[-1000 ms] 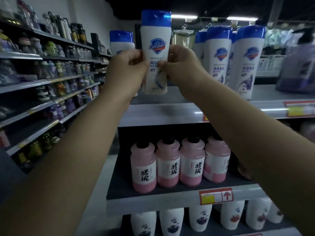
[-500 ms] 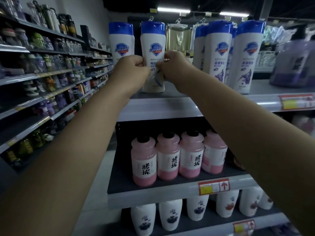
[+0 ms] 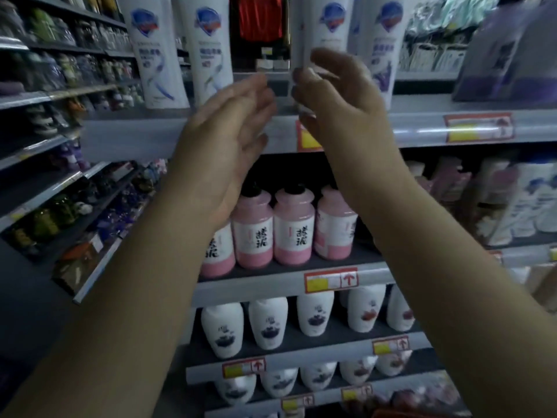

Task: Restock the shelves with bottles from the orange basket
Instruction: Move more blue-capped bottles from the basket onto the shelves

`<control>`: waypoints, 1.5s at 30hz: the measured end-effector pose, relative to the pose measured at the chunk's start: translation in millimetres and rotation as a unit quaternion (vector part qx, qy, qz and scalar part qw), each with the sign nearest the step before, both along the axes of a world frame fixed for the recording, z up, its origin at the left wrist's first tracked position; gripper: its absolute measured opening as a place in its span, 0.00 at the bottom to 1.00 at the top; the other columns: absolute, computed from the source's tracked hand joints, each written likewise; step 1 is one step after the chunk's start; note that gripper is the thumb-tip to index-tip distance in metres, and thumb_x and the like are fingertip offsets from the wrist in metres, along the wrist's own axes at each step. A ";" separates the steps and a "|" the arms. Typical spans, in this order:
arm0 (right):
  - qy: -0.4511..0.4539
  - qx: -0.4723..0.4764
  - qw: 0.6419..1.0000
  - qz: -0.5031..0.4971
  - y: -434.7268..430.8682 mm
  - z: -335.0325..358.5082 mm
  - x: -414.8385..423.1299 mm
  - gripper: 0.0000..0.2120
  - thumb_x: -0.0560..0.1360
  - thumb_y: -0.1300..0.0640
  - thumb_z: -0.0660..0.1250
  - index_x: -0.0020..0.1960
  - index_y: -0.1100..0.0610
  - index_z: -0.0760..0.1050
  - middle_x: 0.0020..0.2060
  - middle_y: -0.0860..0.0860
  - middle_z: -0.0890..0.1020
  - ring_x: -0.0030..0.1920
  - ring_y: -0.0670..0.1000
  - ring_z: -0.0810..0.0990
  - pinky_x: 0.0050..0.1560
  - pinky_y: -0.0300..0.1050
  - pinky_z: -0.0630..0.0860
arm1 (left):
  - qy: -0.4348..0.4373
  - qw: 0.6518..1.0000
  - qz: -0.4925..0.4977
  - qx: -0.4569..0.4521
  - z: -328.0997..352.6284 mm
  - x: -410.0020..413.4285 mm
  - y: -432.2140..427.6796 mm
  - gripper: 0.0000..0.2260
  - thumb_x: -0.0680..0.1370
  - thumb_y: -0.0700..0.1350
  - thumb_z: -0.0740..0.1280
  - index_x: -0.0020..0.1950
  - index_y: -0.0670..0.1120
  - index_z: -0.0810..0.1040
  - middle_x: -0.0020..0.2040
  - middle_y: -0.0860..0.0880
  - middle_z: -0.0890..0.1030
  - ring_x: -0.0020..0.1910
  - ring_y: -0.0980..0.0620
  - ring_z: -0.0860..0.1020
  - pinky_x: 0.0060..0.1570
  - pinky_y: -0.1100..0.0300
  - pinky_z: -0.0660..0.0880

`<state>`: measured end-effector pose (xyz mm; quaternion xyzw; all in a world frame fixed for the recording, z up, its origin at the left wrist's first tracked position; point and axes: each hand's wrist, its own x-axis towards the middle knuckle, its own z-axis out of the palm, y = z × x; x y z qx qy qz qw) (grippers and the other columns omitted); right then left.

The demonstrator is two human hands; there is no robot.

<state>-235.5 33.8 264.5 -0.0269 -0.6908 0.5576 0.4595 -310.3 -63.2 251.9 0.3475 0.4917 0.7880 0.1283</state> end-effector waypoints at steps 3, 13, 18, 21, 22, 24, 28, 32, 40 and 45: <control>-0.003 -0.056 0.997 0.047 15.7 -21.2 41.5 0.15 0.79 0.58 0.62 0.65 0.57 0.70 0.54 0.46 0.79 0.57 0.43 0.79 0.55 0.34 0.76 | -0.035 0.998 -0.051 0.006 -17.1 38.7 21.2 0.15 0.82 0.46 0.54 0.67 0.48 0.73 0.64 0.52 0.78 0.63 0.59 0.76 0.62 0.61 0.69; -0.084 -0.137 0.982 0.102 101.0 -107.8 159.8 0.14 0.80 0.56 0.61 0.65 0.54 0.69 0.60 0.48 0.79 0.60 0.42 0.78 0.54 0.34 0.75 | -0.117 0.991 -0.064 -0.020 -89.3 160.4 102.2 0.15 0.81 0.49 0.53 0.63 0.50 0.74 0.62 0.55 0.79 0.62 0.60 0.77 0.63 0.60 0.70; -0.126 -0.162 0.975 0.085 138.3 -147.2 191.4 0.16 0.80 0.54 0.60 0.67 0.51 0.68 0.62 0.44 0.77 0.62 0.40 0.76 0.64 0.40 0.73 | -0.147 0.986 -0.054 -0.059 -126.5 181.0 140.8 0.16 0.80 0.50 0.54 0.65 0.50 0.73 0.63 0.56 0.78 0.62 0.61 0.76 0.62 0.62 0.71; -0.138 -0.193 0.969 0.066 159.3 -177.7 202.0 0.14 0.80 0.53 0.61 0.65 0.49 0.70 0.59 0.42 0.78 0.59 0.37 0.77 0.59 0.36 0.76 | -0.150 0.982 -0.075 -0.092 -157.1 186.2 166.5 0.15 0.80 0.52 0.55 0.63 0.53 0.73 0.63 0.57 0.78 0.63 0.62 0.75 0.63 0.60 0.69; -0.140 -0.207 0.967 0.057 166.0 -189.6 204.2 0.13 0.80 0.53 0.61 0.64 0.49 0.71 0.59 0.42 0.79 0.58 0.37 0.77 0.55 0.34 0.77 | -0.156 0.979 -0.082 -0.100 -168.7 187.0 175.2 0.15 0.80 0.52 0.55 0.64 0.53 0.73 0.63 0.57 0.78 0.63 0.62 0.75 0.64 0.59 0.68; -0.139 -0.238 0.960 0.042 178.1 -214.7 207.1 0.15 0.77 0.51 0.62 0.64 0.49 0.72 0.59 0.43 0.80 0.58 0.38 0.78 0.48 0.31 0.77 | -0.177 0.973 -0.093 -0.115 -193.4 186.3 192.2 0.16 0.79 0.52 0.56 0.65 0.52 0.73 0.64 0.57 0.78 0.63 0.62 0.75 0.65 0.59 0.67; -0.142 -0.287 0.947 0.021 198.5 -271.7 208.1 0.14 0.79 0.55 0.62 0.64 0.52 0.72 0.58 0.45 0.80 0.60 0.39 0.78 0.60 0.33 0.74 | -0.212 0.961 -0.116 -0.137 -250.4 186.0 223.2 0.16 0.78 0.53 0.57 0.63 0.52 0.74 0.63 0.56 0.79 0.62 0.62 0.75 0.64 0.60 0.70; -0.163 -0.320 0.933 -0.007 214.8 -344.9 209.5 0.13 0.79 0.56 0.63 0.63 0.52 0.73 0.57 0.45 0.81 0.57 0.38 0.78 0.58 0.30 0.73 | -0.264 0.942 -0.129 -0.161 -327.5 187.0 250.0 0.14 0.76 0.52 0.60 0.59 0.52 0.76 0.57 0.57 0.82 0.61 0.62 0.77 0.61 0.63 0.71; -0.246 -0.374 0.891 -0.075 229.9 -540.9 226.7 0.14 0.76 0.54 0.64 0.61 0.53 0.73 0.56 0.46 0.81 0.57 0.39 0.79 0.58 0.32 0.74 | -0.327 0.902 -0.149 -0.242 -521.9 200.4 268.8 0.21 0.71 0.54 0.64 0.63 0.51 0.76 0.60 0.56 0.81 0.60 0.63 0.77 0.58 0.63 0.71; -0.303 -0.403 0.856 -0.110 236.8 -664.3 243.0 0.11 0.78 0.59 0.62 0.60 0.53 0.74 0.53 0.45 0.81 0.54 0.37 0.79 0.53 0.26 0.73 | -0.352 0.869 -0.151 -0.314 -645.1 211.4 279.5 0.19 0.73 0.53 0.60 0.62 0.52 0.74 0.63 0.55 0.78 0.62 0.62 0.75 0.65 0.62 0.68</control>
